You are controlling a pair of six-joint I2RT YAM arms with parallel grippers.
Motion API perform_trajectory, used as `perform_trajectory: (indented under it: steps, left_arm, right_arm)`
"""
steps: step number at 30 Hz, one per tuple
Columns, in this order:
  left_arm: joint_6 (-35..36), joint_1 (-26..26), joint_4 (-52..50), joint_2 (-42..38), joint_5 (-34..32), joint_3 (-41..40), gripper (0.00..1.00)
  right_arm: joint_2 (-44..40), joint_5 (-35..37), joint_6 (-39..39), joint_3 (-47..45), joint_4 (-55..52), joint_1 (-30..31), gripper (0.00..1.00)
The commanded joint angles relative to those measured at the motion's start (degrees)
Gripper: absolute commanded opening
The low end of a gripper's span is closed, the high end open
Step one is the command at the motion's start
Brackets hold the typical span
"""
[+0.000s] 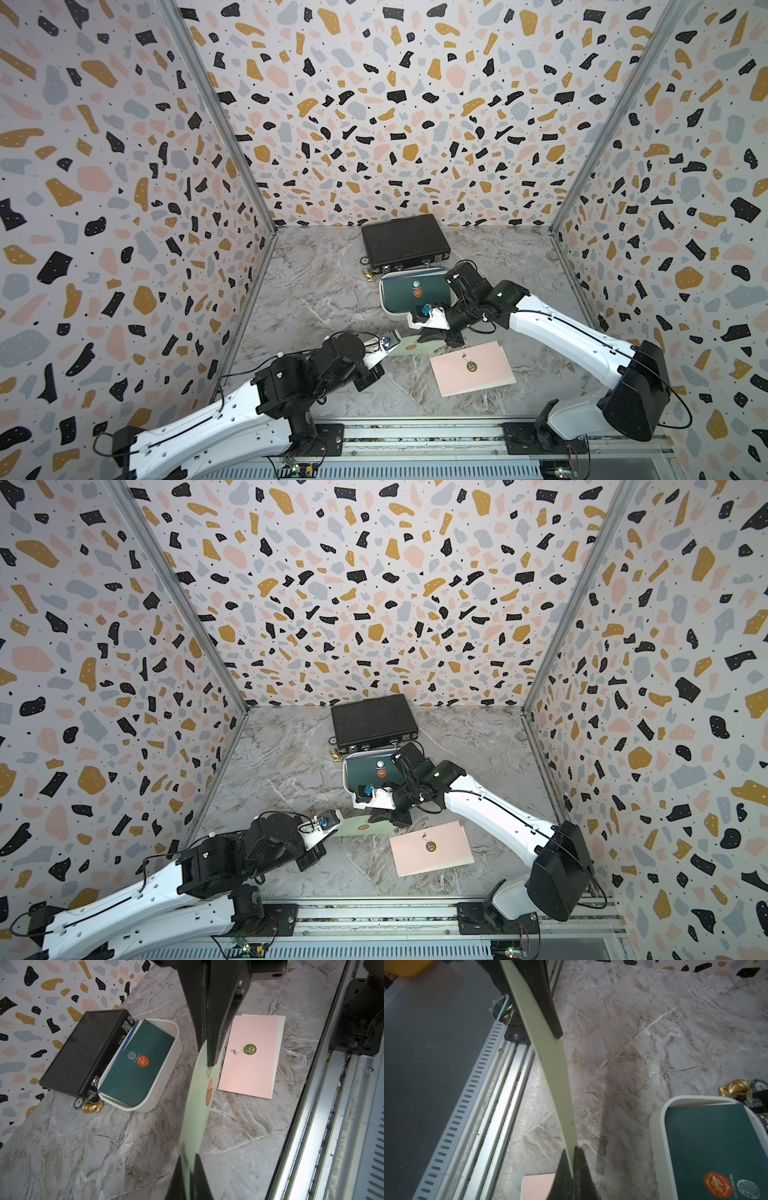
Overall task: Put the sealed envelopes into the storage box
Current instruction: Pick up the envelope from the center of the board, then place the envelope in the storage box.
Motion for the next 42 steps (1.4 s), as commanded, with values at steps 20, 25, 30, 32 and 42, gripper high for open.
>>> perform_trajectory:
  steps: [20, 25, 30, 32, 42]
  left_arm:
    - [-6.5, 0.5, -1.8, -8.2, -10.0, -3.4, 1.0]
    - [-6.7, 0.5, -1.5, -9.4, -7.5, -4.0, 1.0]
    - [-6.7, 0.7, -0.7, -11.7, -7.1, -4.9, 0.99]
    - [-6.6, 0.8, -0.4, -12.1, -6.6, -5.2, 0.99]
    - [-6.6, 0.9, -0.8, -10.4, -6.2, -5.0, 0.99]
  right_arm:
    - [17.8, 34.2, -17.3, 33.4, -22.4, -2.8, 0.0]
    - [25.4, 33.1, -17.3, 39.7, -22.6, -4.7, 0.0]
    - [30.4, 31.9, -17.4, 43.2, -23.3, -5.3, 0.0]
    - [31.9, 32.0, -17.6, 43.9, -23.2, -5.5, 0.0]
    - [36.7, 28.5, -16.7, 45.3, -23.3, -5.9, 0.0]
